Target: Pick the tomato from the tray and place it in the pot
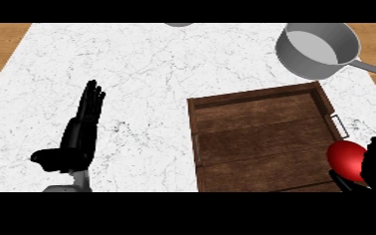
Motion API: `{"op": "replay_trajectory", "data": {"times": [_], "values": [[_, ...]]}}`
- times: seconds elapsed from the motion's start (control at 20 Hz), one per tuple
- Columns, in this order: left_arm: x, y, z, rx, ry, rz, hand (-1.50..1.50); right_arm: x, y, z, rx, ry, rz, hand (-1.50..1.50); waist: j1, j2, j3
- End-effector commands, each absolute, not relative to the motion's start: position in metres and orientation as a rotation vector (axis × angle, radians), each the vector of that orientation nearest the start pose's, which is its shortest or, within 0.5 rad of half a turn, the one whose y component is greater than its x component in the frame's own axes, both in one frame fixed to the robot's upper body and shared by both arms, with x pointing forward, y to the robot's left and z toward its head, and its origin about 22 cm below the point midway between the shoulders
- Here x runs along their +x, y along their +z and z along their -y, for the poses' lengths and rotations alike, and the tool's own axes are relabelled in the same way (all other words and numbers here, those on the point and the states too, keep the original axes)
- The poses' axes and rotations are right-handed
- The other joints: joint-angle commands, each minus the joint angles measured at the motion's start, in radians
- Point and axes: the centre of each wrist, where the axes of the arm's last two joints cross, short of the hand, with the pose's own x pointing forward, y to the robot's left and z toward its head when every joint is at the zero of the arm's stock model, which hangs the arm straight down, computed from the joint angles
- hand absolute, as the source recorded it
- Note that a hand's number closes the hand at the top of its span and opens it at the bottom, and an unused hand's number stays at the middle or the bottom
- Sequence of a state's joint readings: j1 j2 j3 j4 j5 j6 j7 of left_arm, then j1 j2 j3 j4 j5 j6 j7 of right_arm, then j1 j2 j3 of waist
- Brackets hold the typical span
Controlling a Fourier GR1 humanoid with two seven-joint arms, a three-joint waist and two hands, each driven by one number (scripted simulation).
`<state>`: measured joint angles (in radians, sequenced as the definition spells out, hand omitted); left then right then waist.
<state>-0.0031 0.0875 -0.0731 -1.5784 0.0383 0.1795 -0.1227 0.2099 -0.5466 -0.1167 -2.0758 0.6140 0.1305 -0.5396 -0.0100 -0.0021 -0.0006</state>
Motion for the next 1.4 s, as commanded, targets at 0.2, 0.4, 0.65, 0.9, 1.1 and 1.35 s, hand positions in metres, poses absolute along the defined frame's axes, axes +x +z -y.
{"op": "replay_trajectory", "data": {"times": [0.2,0.4,0.65,0.9,1.1,1.35], "values": [[0.24,-0.007,-0.212,0.126,0.025,1.686,0.0,0.203,0.165,0.36,-0.863,1.126,1.95,1.5,0.008,0.002,0.0],[0.24,-0.002,-0.229,0.1,0.018,1.705,0.0,0.248,0.156,0.386,-0.941,1.091,1.89,1.5,0.018,0.004,0.001],[0.258,0.008,-0.229,0.08,0.017,1.716,0.0,0.302,0.142,0.396,-0.953,1.087,1.851,1.5,0.026,0.007,0.001],[0.241,0.005,-0.23,0.082,0.025,1.705,0.0,0.331,0.131,0.429,-1.011,1.076,1.802,1.5,0.038,0.009,0.002],[0.249,0.008,-0.224,0.095,0.025,1.711,0.0,0.361,0.171,0.446,-0.957,1.045,1.802,1.5,0.038,0.009,0.001],[0.241,0.002,-0.214,0.056,0.004,1.702,0.0,0.37,0.136,0.46,-0.903,1.15,1.672,1.5,0.064,0.019,0.003]]}}
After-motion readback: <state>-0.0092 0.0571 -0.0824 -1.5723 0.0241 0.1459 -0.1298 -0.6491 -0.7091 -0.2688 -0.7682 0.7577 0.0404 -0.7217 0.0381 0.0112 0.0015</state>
